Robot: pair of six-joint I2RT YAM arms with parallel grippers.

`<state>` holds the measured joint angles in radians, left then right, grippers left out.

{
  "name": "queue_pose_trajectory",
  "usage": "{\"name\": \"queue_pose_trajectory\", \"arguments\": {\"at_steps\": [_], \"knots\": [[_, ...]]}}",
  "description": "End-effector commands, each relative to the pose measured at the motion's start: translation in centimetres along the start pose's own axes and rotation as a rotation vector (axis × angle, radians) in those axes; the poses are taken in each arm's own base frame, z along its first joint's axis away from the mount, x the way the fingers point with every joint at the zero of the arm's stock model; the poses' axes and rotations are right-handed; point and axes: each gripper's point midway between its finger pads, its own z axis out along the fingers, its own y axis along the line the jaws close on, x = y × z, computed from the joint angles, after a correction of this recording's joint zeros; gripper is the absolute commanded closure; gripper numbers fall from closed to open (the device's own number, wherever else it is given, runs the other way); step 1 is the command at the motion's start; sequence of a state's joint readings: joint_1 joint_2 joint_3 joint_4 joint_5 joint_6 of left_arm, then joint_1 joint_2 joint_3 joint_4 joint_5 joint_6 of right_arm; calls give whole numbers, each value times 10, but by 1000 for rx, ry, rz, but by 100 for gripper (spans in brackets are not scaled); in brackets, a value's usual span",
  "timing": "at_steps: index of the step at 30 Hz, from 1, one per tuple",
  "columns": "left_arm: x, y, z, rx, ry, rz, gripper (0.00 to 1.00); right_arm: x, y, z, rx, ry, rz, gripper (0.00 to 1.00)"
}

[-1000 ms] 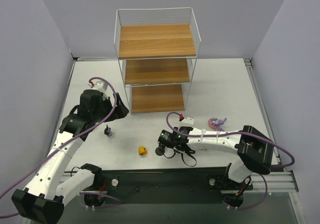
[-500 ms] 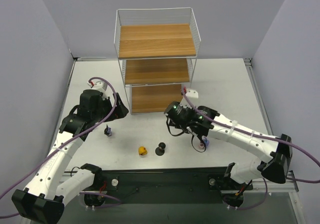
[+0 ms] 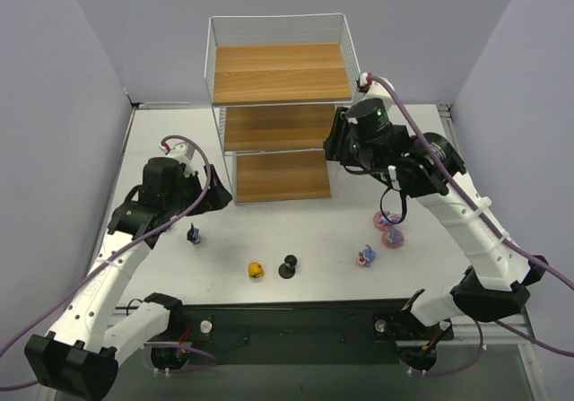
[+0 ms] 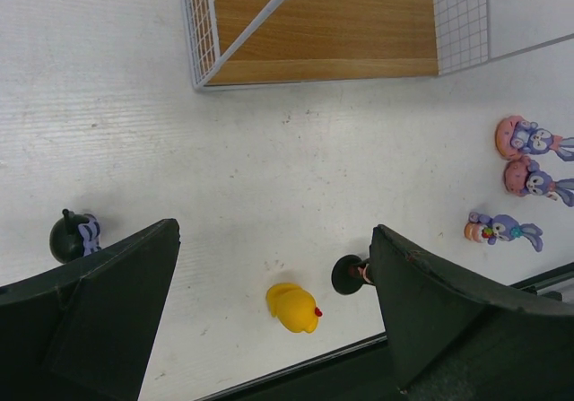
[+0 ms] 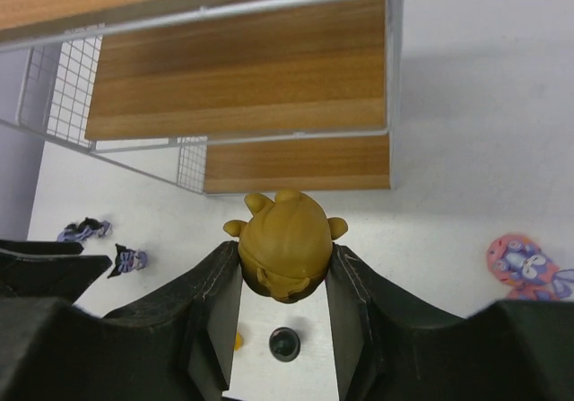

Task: Place and organize the plastic toys onto the shelf

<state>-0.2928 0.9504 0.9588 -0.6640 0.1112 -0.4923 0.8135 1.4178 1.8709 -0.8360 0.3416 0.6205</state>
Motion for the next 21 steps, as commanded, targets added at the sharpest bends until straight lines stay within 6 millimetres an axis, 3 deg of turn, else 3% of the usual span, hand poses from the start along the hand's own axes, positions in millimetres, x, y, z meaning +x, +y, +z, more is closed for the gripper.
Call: {"name": "queue_pose_trajectory", "arguments": {"at_steps": [1, 6, 10, 14, 21], "knots": [[-24, -24, -2, 110, -62, 41, 3, 13, -4, 14, 12, 118, -158, 100], [-30, -39, -5, 191, -73, 87, 3, 10, 0, 23, -1, 132, -161, 100], [-30, -70, -16, 376, -100, 140, 3, 9, 10, 21, -73, 164, -133, 100], [-27, -102, -37, 544, -182, 186, 5, 22, 17, 20, -122, 241, -93, 100], [-38, -151, -66, 643, -416, 286, 7, 42, 28, 20, -161, 342, -42, 100]]}}
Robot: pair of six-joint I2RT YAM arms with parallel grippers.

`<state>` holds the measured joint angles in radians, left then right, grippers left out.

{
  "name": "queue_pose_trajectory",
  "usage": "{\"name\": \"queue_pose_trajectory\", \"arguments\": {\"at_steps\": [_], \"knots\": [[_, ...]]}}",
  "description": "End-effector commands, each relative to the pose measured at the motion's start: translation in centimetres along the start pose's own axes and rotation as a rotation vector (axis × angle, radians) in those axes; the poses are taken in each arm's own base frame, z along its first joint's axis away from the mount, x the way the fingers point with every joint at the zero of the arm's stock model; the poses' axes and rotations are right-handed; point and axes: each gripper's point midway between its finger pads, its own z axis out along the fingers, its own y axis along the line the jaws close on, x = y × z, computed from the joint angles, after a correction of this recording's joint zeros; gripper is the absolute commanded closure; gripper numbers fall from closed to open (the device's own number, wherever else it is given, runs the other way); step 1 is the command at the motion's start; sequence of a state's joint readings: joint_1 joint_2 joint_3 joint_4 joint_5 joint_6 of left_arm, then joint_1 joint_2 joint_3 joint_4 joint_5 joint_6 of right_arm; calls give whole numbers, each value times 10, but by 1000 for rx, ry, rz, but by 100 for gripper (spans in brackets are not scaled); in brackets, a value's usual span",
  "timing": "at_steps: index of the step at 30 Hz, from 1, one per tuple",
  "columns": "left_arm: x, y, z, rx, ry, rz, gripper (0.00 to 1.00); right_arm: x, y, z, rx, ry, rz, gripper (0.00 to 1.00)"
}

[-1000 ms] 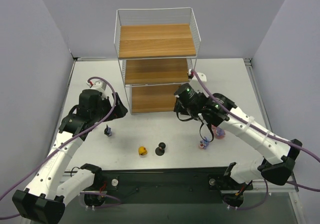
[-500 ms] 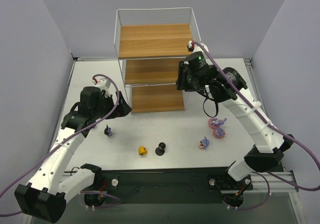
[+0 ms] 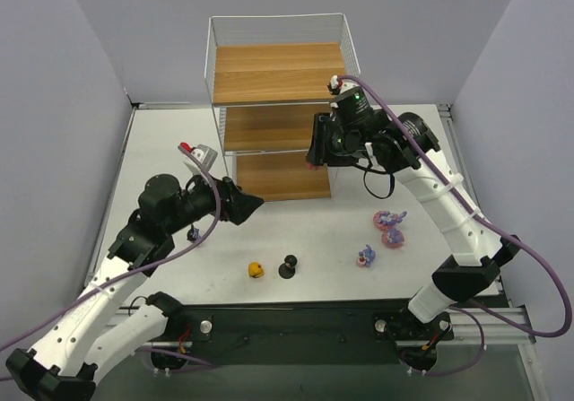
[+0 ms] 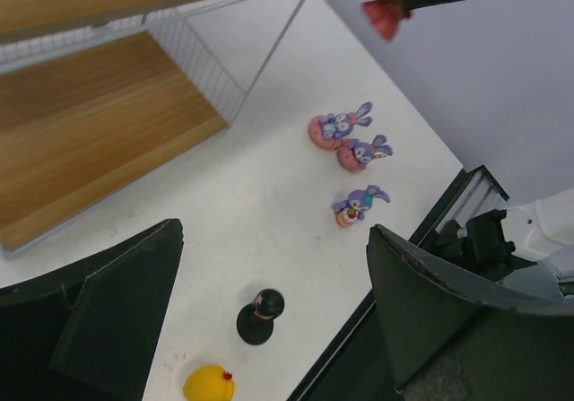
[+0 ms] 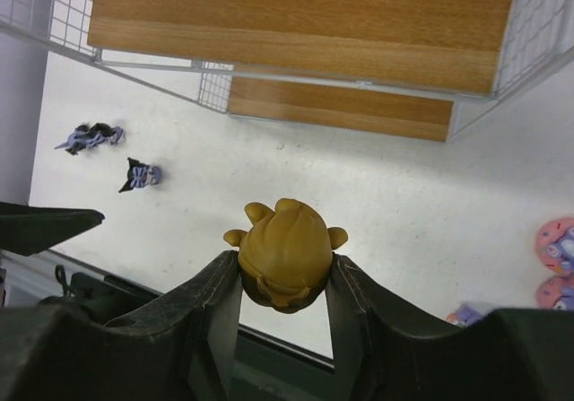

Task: Place and organize the plastic toys onto the shelf

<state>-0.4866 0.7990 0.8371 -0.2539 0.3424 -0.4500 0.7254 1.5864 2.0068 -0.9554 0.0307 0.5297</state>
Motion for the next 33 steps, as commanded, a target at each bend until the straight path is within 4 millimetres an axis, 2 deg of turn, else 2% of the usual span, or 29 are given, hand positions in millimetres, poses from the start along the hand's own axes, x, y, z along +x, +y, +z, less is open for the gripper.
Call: {"name": "queue_pose_trajectory", "arguments": {"at_steps": [1, 3, 4, 5, 6, 10, 13, 18, 33], "knots": [[-52, -40, 4, 81, -238, 157, 7, 12, 12, -5, -58, 74, 50, 100], [-55, -53, 10, 77, -242, 197, 7, 15, 14, -3, -64, 93, 61, 100], [-62, -60, 13, 86, -271, 242, 7, 17, 15, -3, -67, 104, 66, 100], [-62, -59, 21, 60, -266, 258, 7, 20, 15, -1, -64, 118, 77, 100], [-64, -72, 22, 88, -267, 278, 7, 21, 15, -1, -65, 124, 81, 100], [-62, -82, 41, 103, -251, 332, 9, 31, 18, 1, -65, 162, 93, 100], [-65, -87, 48, 116, -268, 331, 11, 35, 17, 1, -52, 174, 104, 100], [-59, -90, 59, 140, -249, 333, 20, 39, 19, 0, -36, 179, 111, 100], [-43, -100, 77, 219, -200, 369, 22, 50, 33, -3, -70, 217, 108, 100]]}}
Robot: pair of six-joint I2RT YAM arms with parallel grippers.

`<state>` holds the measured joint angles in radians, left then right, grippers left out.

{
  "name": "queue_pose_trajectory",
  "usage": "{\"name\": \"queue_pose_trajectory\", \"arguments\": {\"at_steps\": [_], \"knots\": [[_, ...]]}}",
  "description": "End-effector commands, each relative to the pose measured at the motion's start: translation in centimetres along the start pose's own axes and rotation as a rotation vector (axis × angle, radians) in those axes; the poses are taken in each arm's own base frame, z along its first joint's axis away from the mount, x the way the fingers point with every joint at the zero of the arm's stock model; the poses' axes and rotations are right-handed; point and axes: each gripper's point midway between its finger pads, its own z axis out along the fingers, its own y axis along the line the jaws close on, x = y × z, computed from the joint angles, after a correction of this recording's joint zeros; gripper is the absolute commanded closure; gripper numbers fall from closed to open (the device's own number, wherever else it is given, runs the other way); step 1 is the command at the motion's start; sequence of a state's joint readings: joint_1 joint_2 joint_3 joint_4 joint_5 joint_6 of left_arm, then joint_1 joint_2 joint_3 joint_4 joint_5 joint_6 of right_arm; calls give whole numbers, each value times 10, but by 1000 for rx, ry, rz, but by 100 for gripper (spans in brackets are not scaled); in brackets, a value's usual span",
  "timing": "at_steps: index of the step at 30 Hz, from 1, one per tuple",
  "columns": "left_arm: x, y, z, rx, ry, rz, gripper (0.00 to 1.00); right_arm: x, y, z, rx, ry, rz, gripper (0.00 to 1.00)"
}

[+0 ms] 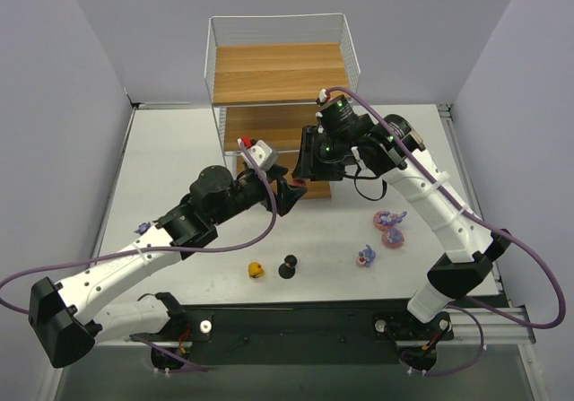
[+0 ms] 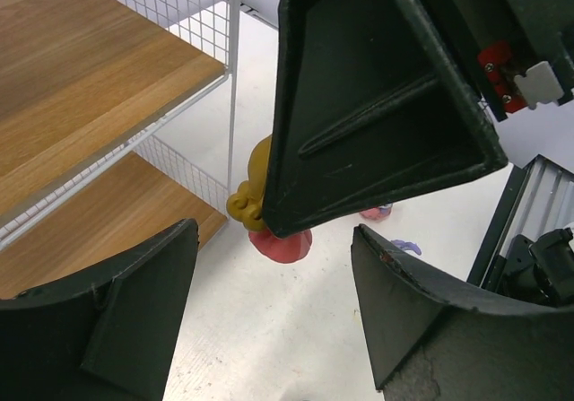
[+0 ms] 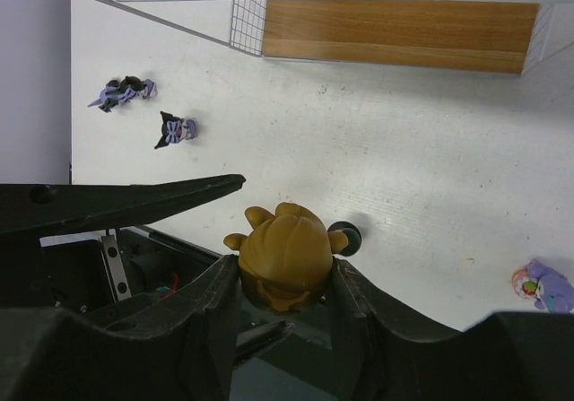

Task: Place and organize the plastic toys onto the shelf

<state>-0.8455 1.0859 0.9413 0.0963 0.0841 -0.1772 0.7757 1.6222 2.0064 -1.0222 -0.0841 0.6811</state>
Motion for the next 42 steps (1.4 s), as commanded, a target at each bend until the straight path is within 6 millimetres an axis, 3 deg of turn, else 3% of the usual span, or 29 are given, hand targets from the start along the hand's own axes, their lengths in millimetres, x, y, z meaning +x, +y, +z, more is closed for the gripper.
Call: {"name": "queue_pose_trajectory", "arguments": {"at_steps": [1, 11, 21, 26, 30, 32, 36, 40, 42], "knots": [[-35, -14, 5, 60, -95, 18, 22, 14, 3, -3, -4, 54, 1, 100], [-31, -10, 11, 38, -96, 5, 33, 17, 7, -2, -12, 63, 0, 100], [-22, -4, 16, 14, -74, -1, 55, 15, 12, -5, -27, 58, 2, 100], [-22, -4, 16, 12, -73, -1, 71, 15, 13, -5, -31, 61, 5, 100], [-23, -4, 17, 10, -73, -4, 94, 14, 13, -4, -30, 57, 6, 100], [-24, -2, 17, 1, -72, -8, 100, 13, 13, -4, -27, 50, 7, 96], [-28, -3, 14, -3, -82, -10, 100, 10, 10, -3, -9, 28, 14, 83], [-30, -1, 12, -12, -90, -16, 100, 7, 3, -2, 21, 5, 25, 55], [-34, -1, 10, -15, -100, -18, 100, 5, -1, -2, 39, -13, 28, 50]]}}
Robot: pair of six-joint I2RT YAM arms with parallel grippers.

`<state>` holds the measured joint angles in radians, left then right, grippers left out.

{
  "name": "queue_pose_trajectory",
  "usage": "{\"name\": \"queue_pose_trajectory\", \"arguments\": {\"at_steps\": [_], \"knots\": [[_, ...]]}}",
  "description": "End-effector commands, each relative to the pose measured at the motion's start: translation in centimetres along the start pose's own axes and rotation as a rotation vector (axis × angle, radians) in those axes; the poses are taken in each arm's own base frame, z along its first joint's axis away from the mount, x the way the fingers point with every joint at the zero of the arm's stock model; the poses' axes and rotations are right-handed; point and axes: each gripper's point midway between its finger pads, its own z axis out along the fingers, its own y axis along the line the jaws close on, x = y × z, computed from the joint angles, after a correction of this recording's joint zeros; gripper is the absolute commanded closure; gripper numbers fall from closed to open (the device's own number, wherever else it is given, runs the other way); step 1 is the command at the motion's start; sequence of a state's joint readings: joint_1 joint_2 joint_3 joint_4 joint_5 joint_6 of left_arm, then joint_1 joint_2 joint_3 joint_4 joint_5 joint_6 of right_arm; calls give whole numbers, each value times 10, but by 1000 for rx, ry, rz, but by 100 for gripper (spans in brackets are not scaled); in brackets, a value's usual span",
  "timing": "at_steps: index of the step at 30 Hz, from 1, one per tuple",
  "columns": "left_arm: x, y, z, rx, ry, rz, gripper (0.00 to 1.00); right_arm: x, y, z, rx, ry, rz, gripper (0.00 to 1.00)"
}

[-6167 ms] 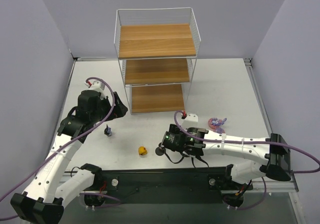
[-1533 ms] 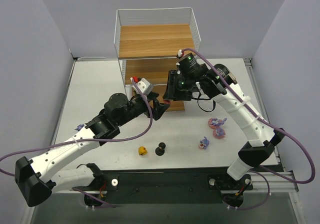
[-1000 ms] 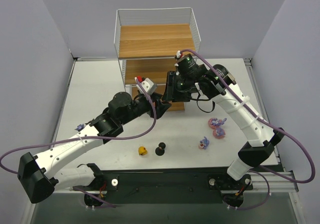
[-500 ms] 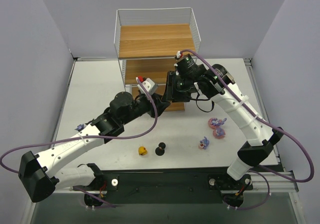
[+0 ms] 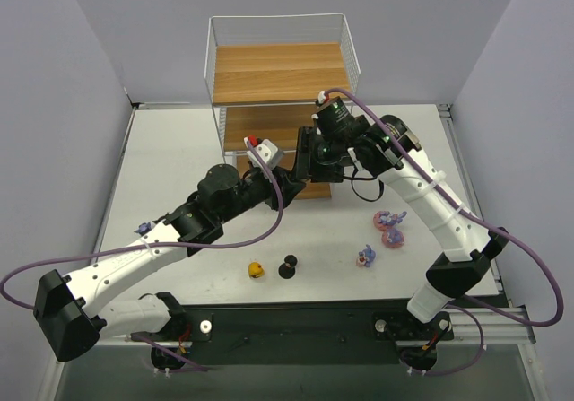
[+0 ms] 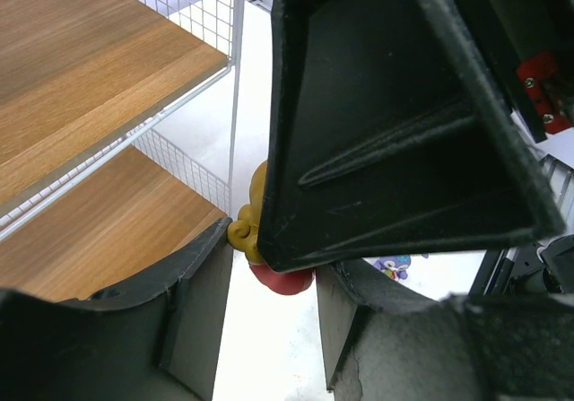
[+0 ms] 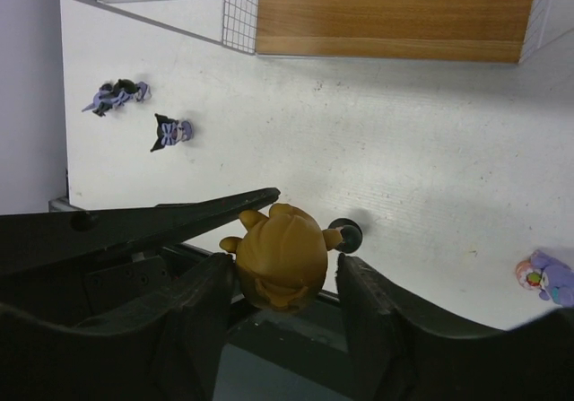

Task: Place and organize the plastic toys onto the shelf

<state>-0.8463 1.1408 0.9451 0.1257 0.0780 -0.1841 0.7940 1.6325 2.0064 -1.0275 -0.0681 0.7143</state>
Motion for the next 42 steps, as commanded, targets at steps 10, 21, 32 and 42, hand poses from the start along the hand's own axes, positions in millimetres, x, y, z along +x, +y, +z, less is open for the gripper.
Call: {"name": "queue_pose_trajectory", "arguments": {"at_steps": [10, 21, 32, 42], "knots": [[-48, -5, -8, -13, -128, -14, 100, -15, -10, -16, 29, -135, 39, 36], [-55, -1, -15, -42, -140, -40, 100, -49, -16, -63, -34, -357, 115, 32], [-145, -3, -19, -15, -320, -72, 100, -54, -59, -91, 15, -501, 181, 32], [-231, -10, 13, 76, -472, -39, 100, 0, -111, -62, 105, -419, 158, 32]]}}
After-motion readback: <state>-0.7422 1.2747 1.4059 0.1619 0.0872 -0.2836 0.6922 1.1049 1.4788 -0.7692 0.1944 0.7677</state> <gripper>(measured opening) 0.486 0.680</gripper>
